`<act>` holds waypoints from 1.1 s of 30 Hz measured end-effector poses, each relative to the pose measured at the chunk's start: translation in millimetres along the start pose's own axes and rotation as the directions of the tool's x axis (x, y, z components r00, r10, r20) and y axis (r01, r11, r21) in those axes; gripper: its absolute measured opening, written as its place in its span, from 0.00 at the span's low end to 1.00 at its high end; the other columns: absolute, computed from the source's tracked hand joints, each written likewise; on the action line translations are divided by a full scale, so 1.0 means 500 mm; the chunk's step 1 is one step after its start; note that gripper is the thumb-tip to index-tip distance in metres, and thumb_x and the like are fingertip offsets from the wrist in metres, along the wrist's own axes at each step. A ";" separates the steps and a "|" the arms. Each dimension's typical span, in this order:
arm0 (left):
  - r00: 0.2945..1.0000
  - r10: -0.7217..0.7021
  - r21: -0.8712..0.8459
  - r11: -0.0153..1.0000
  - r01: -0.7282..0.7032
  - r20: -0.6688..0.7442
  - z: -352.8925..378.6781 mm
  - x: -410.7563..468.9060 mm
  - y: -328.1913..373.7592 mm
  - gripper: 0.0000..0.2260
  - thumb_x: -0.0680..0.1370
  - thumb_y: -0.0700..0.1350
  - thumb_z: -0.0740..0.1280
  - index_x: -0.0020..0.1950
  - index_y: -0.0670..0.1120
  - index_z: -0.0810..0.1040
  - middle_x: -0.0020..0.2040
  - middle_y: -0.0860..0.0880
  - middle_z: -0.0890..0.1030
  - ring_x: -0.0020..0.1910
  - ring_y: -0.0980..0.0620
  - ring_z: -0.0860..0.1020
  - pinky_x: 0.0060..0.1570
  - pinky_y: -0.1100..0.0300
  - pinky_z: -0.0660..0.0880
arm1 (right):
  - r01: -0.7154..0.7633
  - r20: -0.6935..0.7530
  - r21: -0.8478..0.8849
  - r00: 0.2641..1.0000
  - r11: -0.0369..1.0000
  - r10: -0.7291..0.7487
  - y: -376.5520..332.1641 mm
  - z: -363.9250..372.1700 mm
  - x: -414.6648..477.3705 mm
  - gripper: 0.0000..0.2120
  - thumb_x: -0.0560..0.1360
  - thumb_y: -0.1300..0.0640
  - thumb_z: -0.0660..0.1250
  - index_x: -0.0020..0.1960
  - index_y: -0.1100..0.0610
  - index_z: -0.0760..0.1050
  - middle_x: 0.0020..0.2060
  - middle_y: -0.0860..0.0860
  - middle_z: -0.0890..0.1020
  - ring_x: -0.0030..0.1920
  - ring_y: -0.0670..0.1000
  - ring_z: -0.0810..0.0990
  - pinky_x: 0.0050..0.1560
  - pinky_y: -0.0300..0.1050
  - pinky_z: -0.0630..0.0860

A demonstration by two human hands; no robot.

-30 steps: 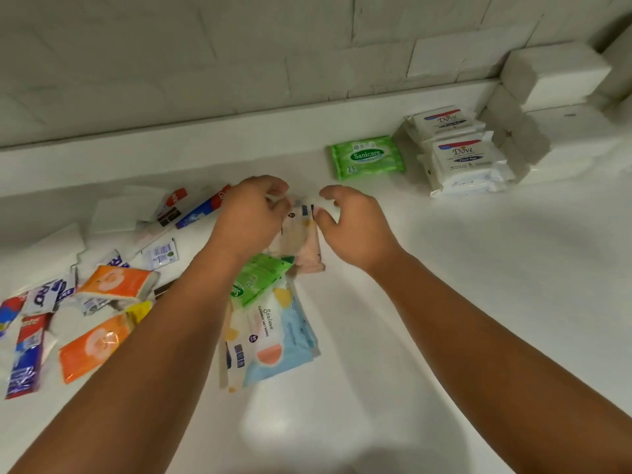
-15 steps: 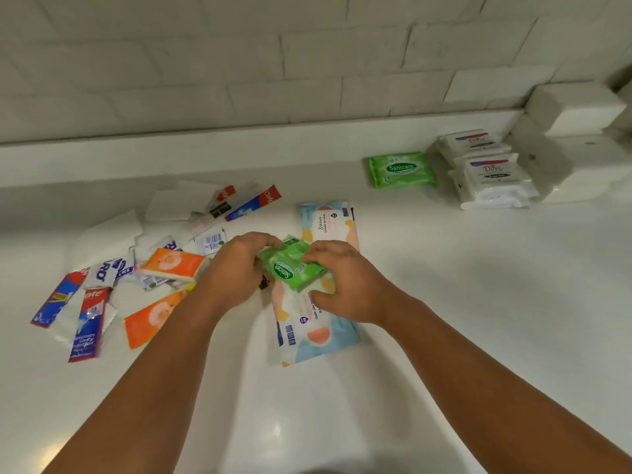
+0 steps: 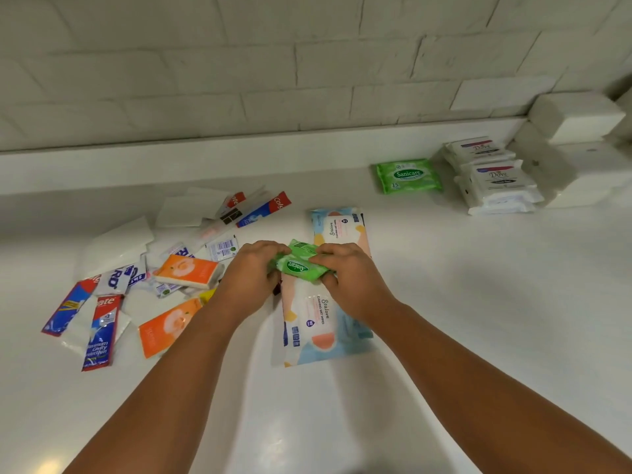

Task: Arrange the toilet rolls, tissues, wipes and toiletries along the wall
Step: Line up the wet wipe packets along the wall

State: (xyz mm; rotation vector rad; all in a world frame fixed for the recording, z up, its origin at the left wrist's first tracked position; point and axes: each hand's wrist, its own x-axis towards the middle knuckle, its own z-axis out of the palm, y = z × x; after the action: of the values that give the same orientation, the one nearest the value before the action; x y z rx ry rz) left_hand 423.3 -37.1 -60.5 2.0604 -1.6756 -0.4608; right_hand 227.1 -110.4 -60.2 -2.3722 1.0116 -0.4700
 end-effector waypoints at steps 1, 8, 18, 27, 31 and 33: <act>1.000 0.003 -0.006 1.000 -0.003 -0.014 -0.004 0.006 0.001 0.19 0.75 0.35 0.70 0.64 0.49 0.80 0.62 0.49 0.80 0.63 0.48 0.74 0.61 0.63 0.66 | -0.006 -0.017 0.021 1.000 1.000 0.006 0.002 -0.003 0.004 0.15 0.76 0.61 0.67 0.61 0.55 0.81 0.61 0.53 0.81 0.61 0.57 0.75 0.65 0.48 0.72; 0.987 -0.053 -0.198 0.980 0.022 -0.152 -0.051 0.045 0.059 0.12 0.76 0.45 0.73 0.59 0.52 0.82 0.53 0.56 0.81 0.50 0.61 0.76 0.50 0.74 0.68 | -0.042 -0.191 0.274 0.977 0.961 0.097 0.009 -0.082 0.020 0.11 0.78 0.63 0.66 0.58 0.57 0.82 0.52 0.53 0.85 0.52 0.50 0.82 0.59 0.31 0.72; 0.958 -0.287 -0.744 0.642 0.184 -0.010 0.002 0.121 0.185 0.06 0.78 0.44 0.72 0.50 0.42 0.84 0.41 0.51 0.87 0.40 0.56 0.85 0.39 0.63 0.79 | -0.271 -0.002 0.804 0.889 0.529 0.458 0.130 -0.154 0.011 0.15 0.82 0.52 0.62 0.50 0.62 0.82 0.47 0.59 0.86 0.51 0.63 0.84 0.57 0.62 0.78; 0.910 -0.350 -0.773 0.505 0.385 0.225 0.122 0.178 0.299 0.07 0.78 0.44 0.72 0.54 0.44 0.83 0.46 0.47 0.87 0.44 0.49 0.86 0.34 0.51 0.83 | -0.363 0.121 0.894 0.760 0.262 0.639 0.265 -0.204 0.010 0.10 0.82 0.56 0.61 0.52 0.60 0.79 0.49 0.60 0.85 0.48 0.59 0.85 0.47 0.59 0.83; 0.919 -0.365 -0.707 0.611 0.357 0.149 0.175 0.217 0.313 0.03 0.77 0.42 0.72 0.50 0.46 0.84 0.46 0.48 0.87 0.48 0.49 0.85 0.52 0.50 0.82 | -0.363 0.039 0.846 0.773 0.391 0.634 0.325 -0.219 0.039 0.07 0.79 0.58 0.63 0.49 0.55 0.79 0.49 0.59 0.84 0.48 0.60 0.85 0.46 0.62 0.82; 0.921 -0.380 -0.628 0.698 0.344 0.082 0.187 0.245 0.317 0.01 0.77 0.45 0.73 0.48 0.50 0.84 0.44 0.51 0.86 0.47 0.50 0.85 0.53 0.55 0.81 | -0.360 -0.066 0.744 0.798 0.562 0.599 0.346 -0.225 0.054 0.08 0.79 0.61 0.62 0.54 0.53 0.77 0.51 0.56 0.84 0.49 0.57 0.84 0.49 0.53 0.83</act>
State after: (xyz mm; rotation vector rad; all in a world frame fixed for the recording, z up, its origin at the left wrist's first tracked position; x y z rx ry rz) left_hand 268.8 -195.5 -53.0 1.8306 -0.8700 -0.9454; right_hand 91.9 -268.5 -66.8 -1.2656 1.2837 -0.8519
